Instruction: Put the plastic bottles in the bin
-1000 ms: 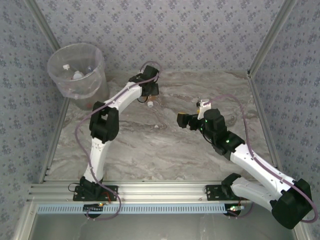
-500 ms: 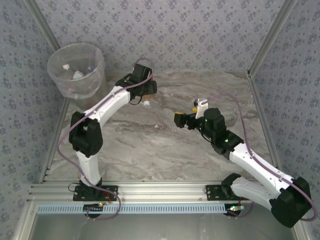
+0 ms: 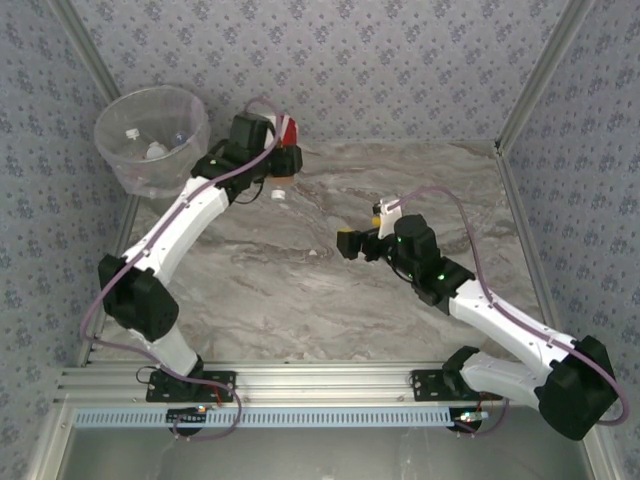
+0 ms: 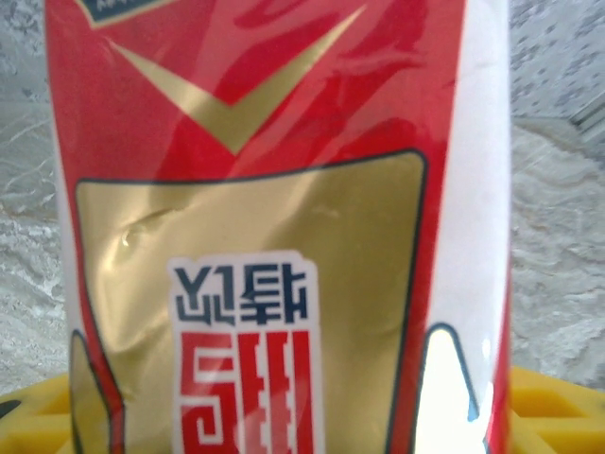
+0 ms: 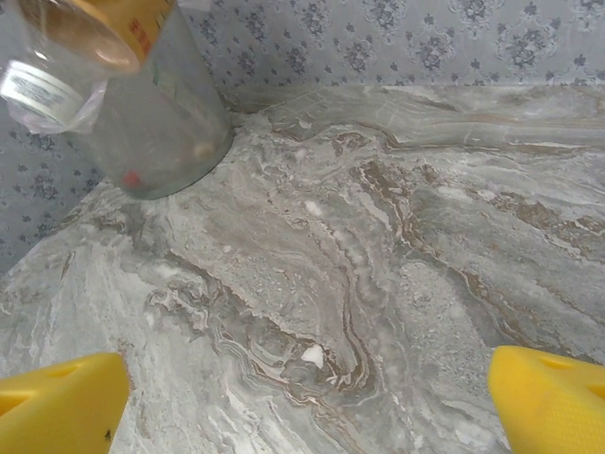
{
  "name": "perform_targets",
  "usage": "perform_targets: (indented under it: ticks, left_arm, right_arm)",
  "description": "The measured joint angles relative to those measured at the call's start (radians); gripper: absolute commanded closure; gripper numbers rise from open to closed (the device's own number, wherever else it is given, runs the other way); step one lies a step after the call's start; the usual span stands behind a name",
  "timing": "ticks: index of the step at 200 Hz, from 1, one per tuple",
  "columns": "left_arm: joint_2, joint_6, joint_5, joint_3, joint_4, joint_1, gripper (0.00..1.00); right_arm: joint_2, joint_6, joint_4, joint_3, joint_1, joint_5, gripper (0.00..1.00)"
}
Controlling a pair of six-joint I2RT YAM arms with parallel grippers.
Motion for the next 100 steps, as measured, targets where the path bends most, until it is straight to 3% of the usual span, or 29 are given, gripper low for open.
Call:
perform_targets:
  ticks: [100]
  left_arm:
    - [-0.034, 0.035, 0.267, 0.149, -0.006, 0.173, 0.54]
  right_arm:
    - [0.051, -0.029, 0.030, 0.040, 0.036, 0.000, 0.00]
